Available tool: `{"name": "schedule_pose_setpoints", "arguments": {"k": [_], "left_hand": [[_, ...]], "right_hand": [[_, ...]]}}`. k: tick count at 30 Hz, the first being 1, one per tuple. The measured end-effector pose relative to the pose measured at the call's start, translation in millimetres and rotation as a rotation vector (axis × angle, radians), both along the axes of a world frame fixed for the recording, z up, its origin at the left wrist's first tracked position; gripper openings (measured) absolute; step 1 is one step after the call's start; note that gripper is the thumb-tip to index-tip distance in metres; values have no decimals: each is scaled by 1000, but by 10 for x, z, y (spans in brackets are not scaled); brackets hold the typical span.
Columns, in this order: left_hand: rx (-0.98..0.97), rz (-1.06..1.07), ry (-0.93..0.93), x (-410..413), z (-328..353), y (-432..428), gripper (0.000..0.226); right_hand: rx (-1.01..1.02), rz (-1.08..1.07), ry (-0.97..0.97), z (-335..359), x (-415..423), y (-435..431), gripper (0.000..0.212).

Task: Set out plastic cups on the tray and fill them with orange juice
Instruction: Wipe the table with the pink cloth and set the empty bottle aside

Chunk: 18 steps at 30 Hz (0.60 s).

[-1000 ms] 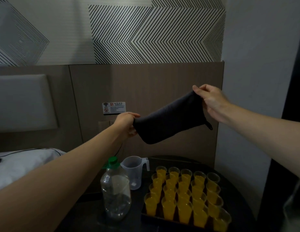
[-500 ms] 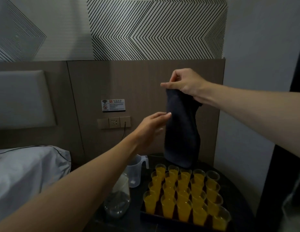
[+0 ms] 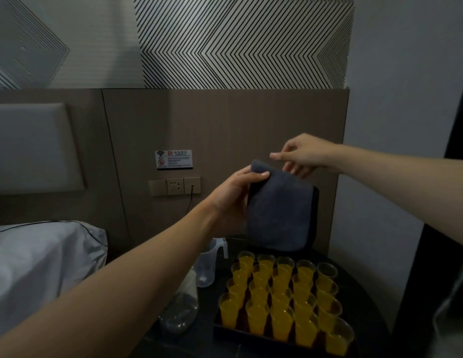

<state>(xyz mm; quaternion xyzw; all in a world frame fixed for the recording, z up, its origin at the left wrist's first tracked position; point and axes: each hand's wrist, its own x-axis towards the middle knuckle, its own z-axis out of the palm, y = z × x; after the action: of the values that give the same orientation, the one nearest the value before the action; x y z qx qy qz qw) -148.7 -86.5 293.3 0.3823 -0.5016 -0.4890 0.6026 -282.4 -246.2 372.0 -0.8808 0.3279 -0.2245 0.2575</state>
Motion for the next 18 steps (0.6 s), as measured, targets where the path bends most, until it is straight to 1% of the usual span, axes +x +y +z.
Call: {"name": "schedule_pose_setpoints", "arguments": {"k": [2,5,7,9,11,12,13,15,16,18], "left_hand": [[6,107,1,35,12,-9,25],[-2,187,64,68,12,-46,26],[1,208,107,55,15,-50,29],[1,223,133,28,16,-61,34],[-15,236,139,-10,26,-90,37],[-24,256,132,-15,29,-122,37],[-31,280,126,-31,34,-155,37],[-44,328,139,-35,41,-220,36],[-47,346,154,-18,36,-254,36],[-54,369,187,6,32,-311,38]], "right_hand": [[37,-89,18,-49,-50,-27,66],[244,-194,85,-95,-151,-29,97],[441,-150,183,-123,-198,-20,113],[638,-32,225,-179,-185,-42,118],[783,82,113,-271,-117,-63,110],[812,128,25,-312,-78,-51,100],[791,159,-64,-347,-43,-40,88],[628,167,-198,-377,-4,14,60],[572,167,-237,-376,-11,41,49],[604,185,-269,-365,-49,52,37]]}}
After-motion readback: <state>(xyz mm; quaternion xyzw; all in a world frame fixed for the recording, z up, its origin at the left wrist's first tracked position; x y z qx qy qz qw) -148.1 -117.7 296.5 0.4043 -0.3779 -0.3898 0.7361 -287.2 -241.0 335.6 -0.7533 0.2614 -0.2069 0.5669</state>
